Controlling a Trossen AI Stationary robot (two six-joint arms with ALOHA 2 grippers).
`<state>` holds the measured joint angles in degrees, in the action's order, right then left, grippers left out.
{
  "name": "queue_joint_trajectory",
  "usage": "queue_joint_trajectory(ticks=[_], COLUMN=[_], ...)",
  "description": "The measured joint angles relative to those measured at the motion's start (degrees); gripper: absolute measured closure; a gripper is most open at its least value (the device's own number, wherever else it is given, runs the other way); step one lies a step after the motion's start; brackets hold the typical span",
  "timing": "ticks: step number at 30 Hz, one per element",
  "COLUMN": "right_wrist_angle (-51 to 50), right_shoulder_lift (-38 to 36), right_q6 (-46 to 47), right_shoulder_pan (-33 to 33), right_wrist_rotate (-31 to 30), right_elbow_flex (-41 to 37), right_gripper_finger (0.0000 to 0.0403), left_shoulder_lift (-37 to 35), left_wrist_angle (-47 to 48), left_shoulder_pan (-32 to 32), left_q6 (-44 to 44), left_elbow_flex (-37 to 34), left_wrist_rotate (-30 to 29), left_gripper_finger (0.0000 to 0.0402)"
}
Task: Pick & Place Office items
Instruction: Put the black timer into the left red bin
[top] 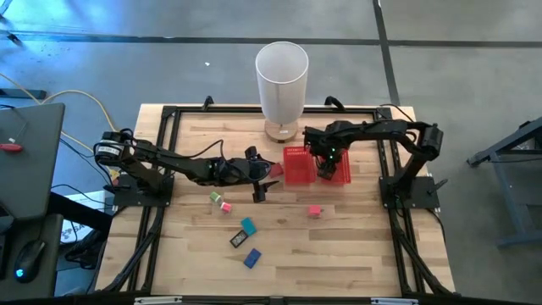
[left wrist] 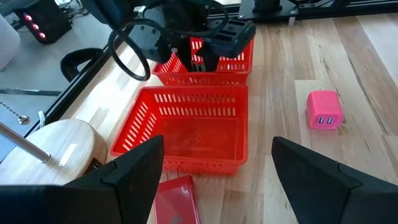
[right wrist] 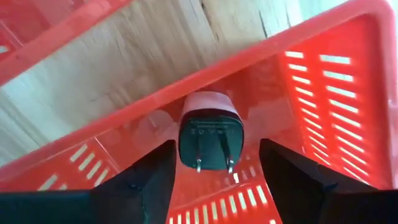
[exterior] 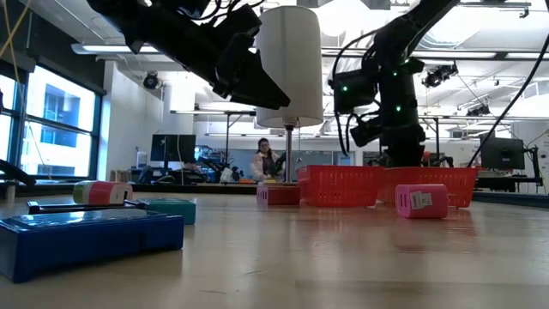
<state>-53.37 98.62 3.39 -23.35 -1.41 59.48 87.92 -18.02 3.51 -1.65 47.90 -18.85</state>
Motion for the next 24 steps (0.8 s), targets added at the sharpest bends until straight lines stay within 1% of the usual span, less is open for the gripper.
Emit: queue_joint_trajectory(ticks=[7,19,24], right_wrist_angle=[-0.9,-3.3,-3.3], right_shoulder_lift=[-2.6,-12.7,-17.2], right_q6=[0.0,1.5,4.7], right_shoulder_pan=[0.0,0.1,0.1], right_wrist_rotate=[-0.2,0.0,0.1], right_elbow_flex=[0.0,0.0,0.0], right_gripper_finger=[0.0184,0.0184,0.0184], left_shoulder_lift=[0.0,0.0,0.0], left_wrist_angle=[0.0,0.0,0.2], left_shoulder_pan=[0.0,0.0,0.1], left_q6=[0.0,-0.1,-2.7], left_elbow_flex=[0.0,0.0,0.0], left_wrist_rotate=[0.0,0.0,0.0], left_gripper_finger=[0.0112,0.0112,0.0112])
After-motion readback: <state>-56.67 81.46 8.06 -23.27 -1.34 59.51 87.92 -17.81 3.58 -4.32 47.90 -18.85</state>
